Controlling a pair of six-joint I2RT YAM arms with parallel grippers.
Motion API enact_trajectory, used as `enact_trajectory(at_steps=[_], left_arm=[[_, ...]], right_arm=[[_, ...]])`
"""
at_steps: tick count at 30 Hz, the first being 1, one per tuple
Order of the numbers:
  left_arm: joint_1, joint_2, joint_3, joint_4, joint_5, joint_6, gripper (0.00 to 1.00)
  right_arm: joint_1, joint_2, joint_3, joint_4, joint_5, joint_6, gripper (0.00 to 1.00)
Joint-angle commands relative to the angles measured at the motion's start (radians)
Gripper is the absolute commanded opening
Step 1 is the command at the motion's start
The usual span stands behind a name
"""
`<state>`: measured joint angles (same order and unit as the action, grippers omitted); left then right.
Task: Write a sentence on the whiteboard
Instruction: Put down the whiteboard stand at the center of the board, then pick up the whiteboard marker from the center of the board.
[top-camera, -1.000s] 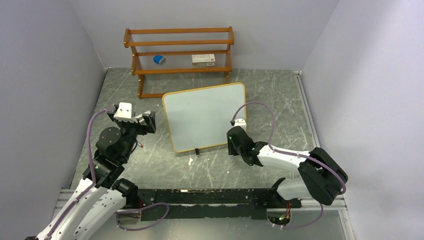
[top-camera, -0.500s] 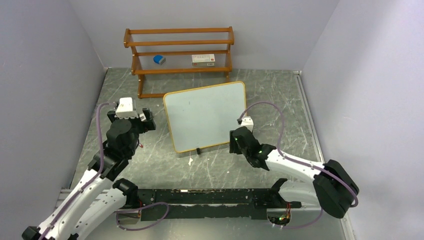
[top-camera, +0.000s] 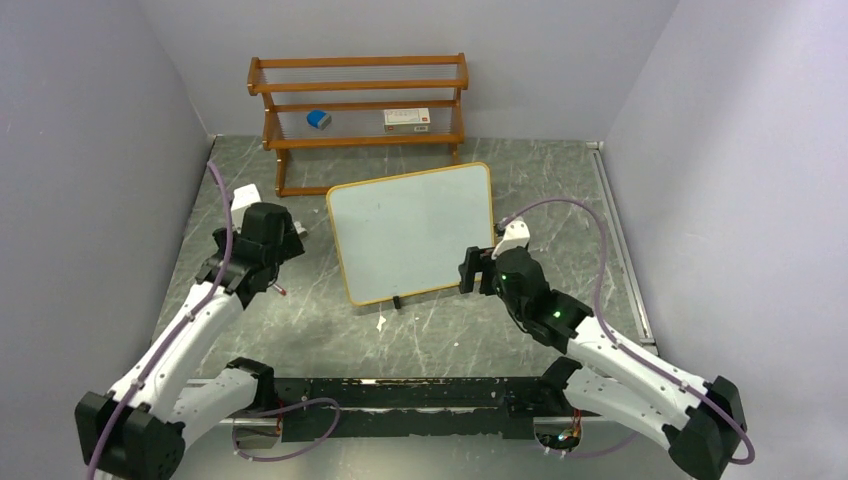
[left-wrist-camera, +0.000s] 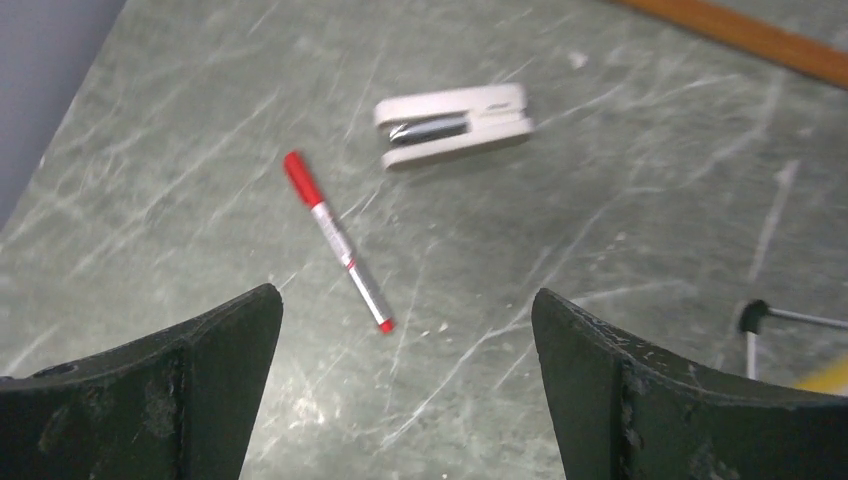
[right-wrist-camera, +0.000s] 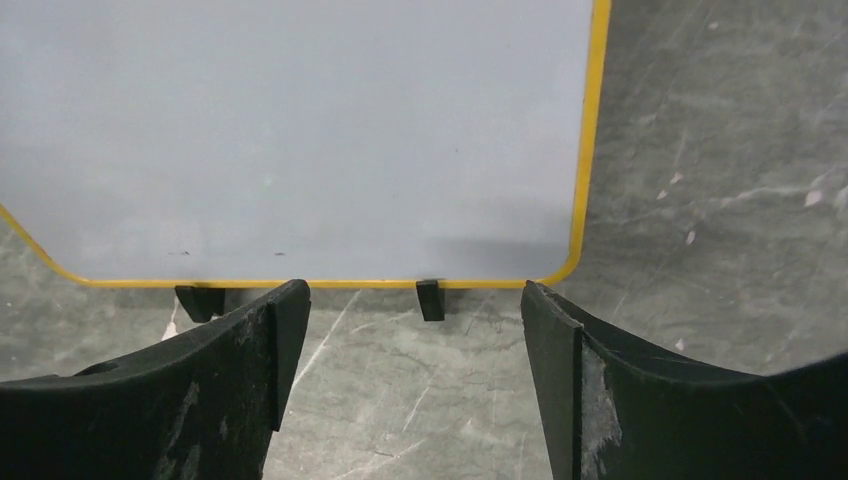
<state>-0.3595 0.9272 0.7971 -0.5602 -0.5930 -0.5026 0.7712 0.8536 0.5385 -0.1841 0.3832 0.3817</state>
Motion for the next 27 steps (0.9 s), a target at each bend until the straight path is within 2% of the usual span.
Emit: enact_trajectory(at_steps=[1,5,9,13,17,27], left_arm=[[0.097,0.075,0.050,-0.157,0.086,-0.127,0.99],[0.204,0.180,0.055,-0.150,0.211,-0.132,0.99],[0.310,0.292,0.066,-0.122,0.256,-0.108,0.84],[0.435,0.403,0.106,-0.083,0.293,-0.077,0.75],[0.452,0.501,0.112,-0.052,0.321,-0.076,0.62],[0.454,0.670,0.153,-0.035,0.260,-0.070,0.42]], right_arm=[[0.004,-0.074,0.035,-0.054,0.047,-0.061,0.82],[0.004,-0.128,0.032,-0.058,0.078,-0.078,0.83],[0.004,-0.167,0.014,-0.059,0.104,-0.064,0.83],[0.004,-0.191,-0.001,-0.043,0.103,-0.066,0.83],[0.004,-0.198,0.003,-0.040,0.110,-0.070,0.83],[0.005,-0.207,-0.012,-0.026,0.103,-0.072,0.84]])
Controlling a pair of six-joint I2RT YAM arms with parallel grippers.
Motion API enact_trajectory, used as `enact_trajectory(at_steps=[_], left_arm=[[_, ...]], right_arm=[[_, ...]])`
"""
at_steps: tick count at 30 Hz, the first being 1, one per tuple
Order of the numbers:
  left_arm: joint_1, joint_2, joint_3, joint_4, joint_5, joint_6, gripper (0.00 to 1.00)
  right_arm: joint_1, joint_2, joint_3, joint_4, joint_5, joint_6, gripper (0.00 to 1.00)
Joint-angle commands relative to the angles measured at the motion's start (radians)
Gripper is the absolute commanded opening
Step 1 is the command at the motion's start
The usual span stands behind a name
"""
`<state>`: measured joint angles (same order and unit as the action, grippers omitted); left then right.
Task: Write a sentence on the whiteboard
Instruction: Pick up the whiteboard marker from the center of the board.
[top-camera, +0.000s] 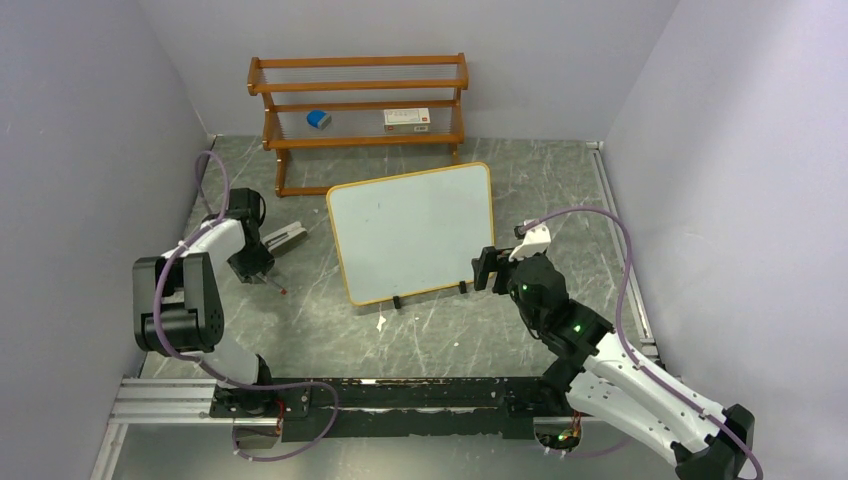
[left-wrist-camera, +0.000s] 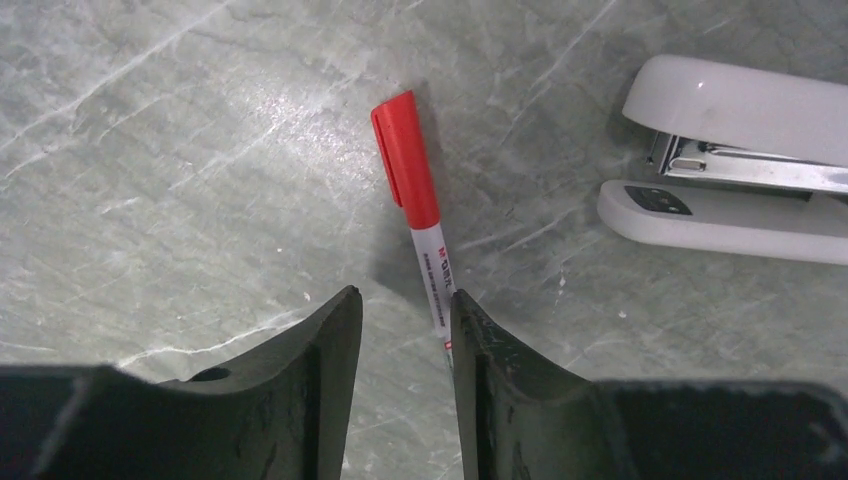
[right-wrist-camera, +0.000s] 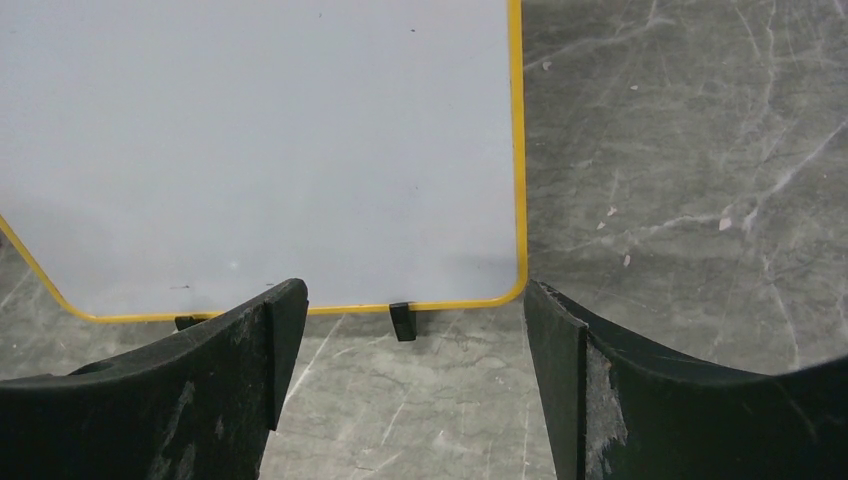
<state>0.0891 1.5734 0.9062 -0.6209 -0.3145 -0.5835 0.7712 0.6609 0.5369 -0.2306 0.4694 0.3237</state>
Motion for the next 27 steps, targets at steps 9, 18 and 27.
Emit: enact_trajectory(at_steps=[9,18,27], left_arm=[[0.037,0.094,0.022,0.091,0.050,0.014,0.33],[0.088,0.032,-0.010,0.094,0.124,0.016,0.11],[0.100,-0.221,-0.030,0.033,0.215,-0.034,0.05]], right_arm=[[0.004,-0.019,-0.006,0.019,0.007,-0.025,0.85],[0.004,-0.029,0.012,0.019,-0.032,-0.047,0.86],[0.004,-0.047,0.011,0.035,-0.130,-0.055,0.99]])
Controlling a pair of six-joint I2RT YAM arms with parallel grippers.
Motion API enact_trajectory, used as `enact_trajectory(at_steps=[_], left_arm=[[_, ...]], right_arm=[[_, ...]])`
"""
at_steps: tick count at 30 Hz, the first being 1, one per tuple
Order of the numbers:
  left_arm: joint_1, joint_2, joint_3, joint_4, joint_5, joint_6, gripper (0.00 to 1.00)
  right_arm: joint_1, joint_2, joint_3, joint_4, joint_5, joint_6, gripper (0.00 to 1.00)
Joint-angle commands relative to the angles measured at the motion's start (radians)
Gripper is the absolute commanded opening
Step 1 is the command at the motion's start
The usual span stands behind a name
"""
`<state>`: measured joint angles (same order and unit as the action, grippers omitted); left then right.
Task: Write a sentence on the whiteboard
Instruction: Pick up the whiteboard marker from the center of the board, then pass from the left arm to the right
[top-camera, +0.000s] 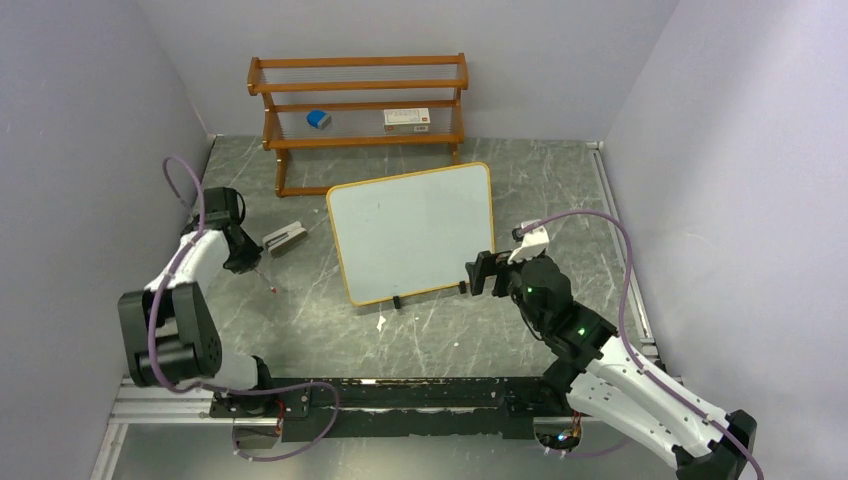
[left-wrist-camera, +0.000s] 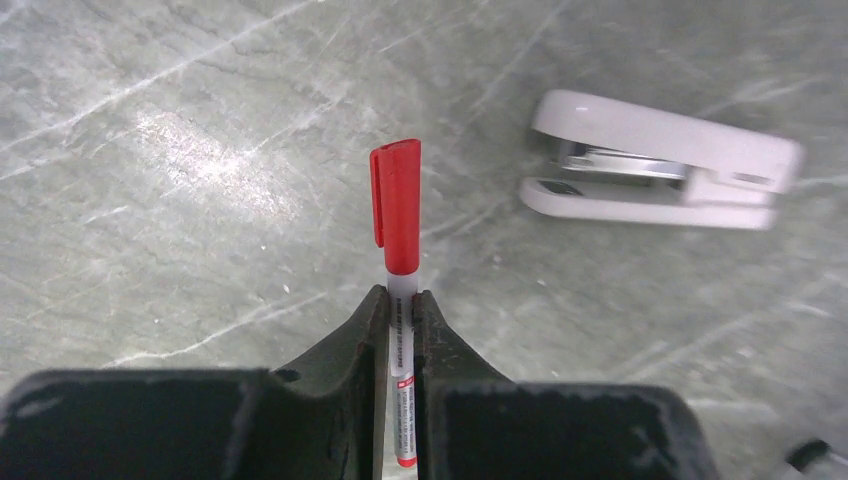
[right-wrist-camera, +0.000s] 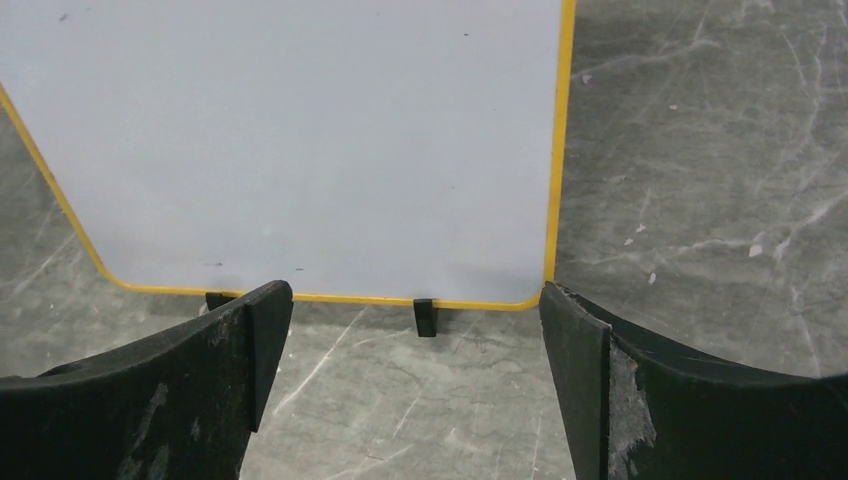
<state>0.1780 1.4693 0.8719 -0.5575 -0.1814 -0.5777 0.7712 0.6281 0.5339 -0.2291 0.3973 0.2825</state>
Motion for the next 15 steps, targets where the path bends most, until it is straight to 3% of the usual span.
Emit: enact_trajectory(at_steps=[1,9,15], left_arm=[[0.011,-0.151,0.005,-0.038,0.110,-0.056,0.05],[0.009,-0.454,-0.010,-0.053,0.322,-0.219,0.05],[0.001,-0.550,0.076,-0.096,0.401,-0.288,0.05]], right_arm=[[0.004,-0.017,0.013,0.040,-0.073,-0.013,1.00],[0.007,0.031,0.007,0.215,-0.244,0.011,1.00],[0.044,0.122,0.044,0.350,-0.308,0.027,1.00]])
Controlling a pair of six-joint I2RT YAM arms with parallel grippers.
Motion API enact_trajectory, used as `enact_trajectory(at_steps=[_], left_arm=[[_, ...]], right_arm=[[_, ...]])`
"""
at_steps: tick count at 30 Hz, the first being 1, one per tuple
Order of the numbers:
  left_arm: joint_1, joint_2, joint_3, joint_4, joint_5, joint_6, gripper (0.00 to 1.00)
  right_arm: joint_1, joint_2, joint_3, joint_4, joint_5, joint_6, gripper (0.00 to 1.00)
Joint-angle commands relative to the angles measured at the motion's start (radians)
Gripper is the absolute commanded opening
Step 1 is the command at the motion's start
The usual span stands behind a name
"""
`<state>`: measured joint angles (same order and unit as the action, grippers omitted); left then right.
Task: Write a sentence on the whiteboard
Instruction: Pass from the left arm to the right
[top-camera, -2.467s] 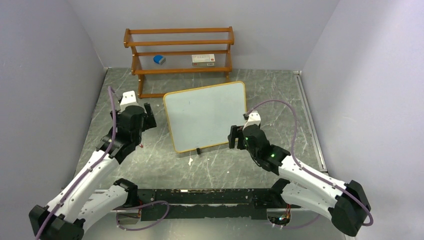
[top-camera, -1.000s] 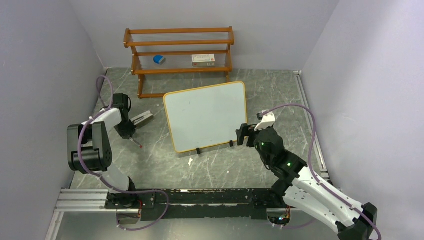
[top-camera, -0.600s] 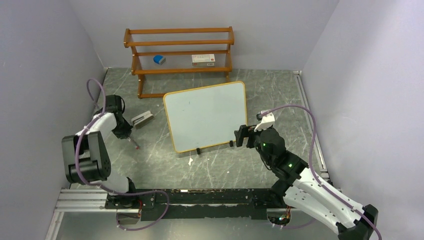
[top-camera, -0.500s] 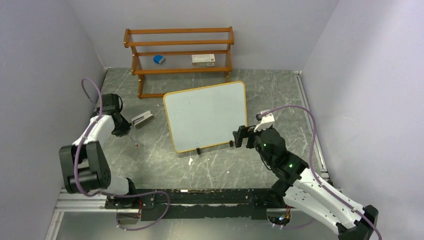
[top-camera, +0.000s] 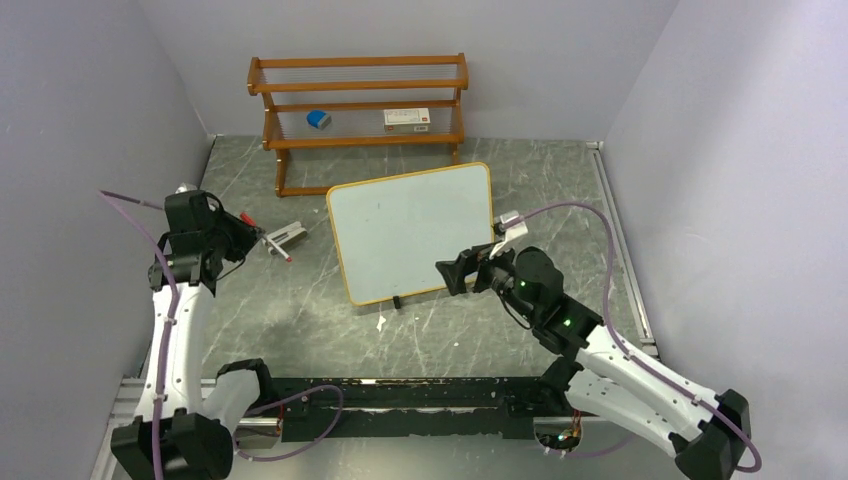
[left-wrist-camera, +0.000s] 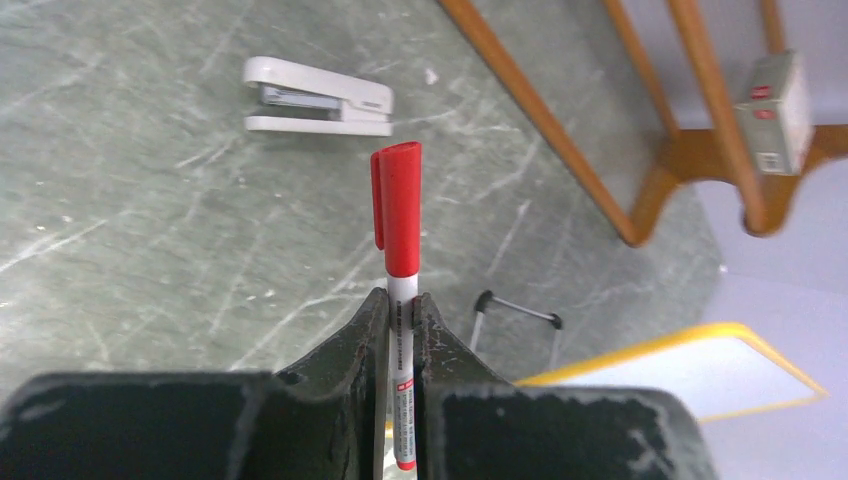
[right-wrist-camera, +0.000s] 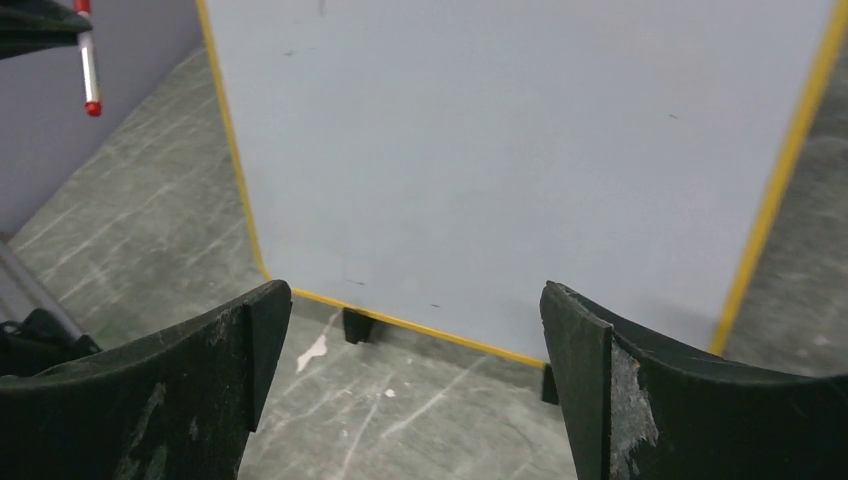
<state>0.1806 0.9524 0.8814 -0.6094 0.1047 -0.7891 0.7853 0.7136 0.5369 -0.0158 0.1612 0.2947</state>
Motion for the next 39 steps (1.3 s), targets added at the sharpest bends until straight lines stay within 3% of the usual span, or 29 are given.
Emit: enact_trajectory(at_steps=[1,7,13,20,25,33,39], left_arm=[[-0.004,-0.037,0.080,-0.044,0.131,-0.085,0.05],[-0.080,-0.039,0.162,-0.006,0.183,-0.192,0.05],[-0.378,-0.053,0.156,0.132,-0.018,-0.343,0.05],[-0.548,-0.063,0.108,0.259,-0.102,-0.527,0.05],[-0.709,-0.046,0.143,0.277,-0.241,-0.598,0.05],[-0.867,-0.022,0.158,0.296,-0.328,-0.654,0.05],[-0.905,-0.030,0.159,0.296,-0.362,-0.659,0.05]], right_arm=[[0.041,0.050,0.047,0.156,-0.071,0.017,1.00],[0.149,0.146,0.105,0.269,-0.014,-0.005,1.00],[0.268,0.240,0.180,0.370,0.069,-0.051,1.00],[0.375,0.306,0.226,0.462,0.163,-0.106,1.00],[0.435,0.367,0.255,0.552,0.254,-0.159,0.97],[0.437,0.466,0.313,0.615,0.363,-0.184,0.77],[0.438,0.511,0.336,0.597,0.412,-0.194,0.60]])
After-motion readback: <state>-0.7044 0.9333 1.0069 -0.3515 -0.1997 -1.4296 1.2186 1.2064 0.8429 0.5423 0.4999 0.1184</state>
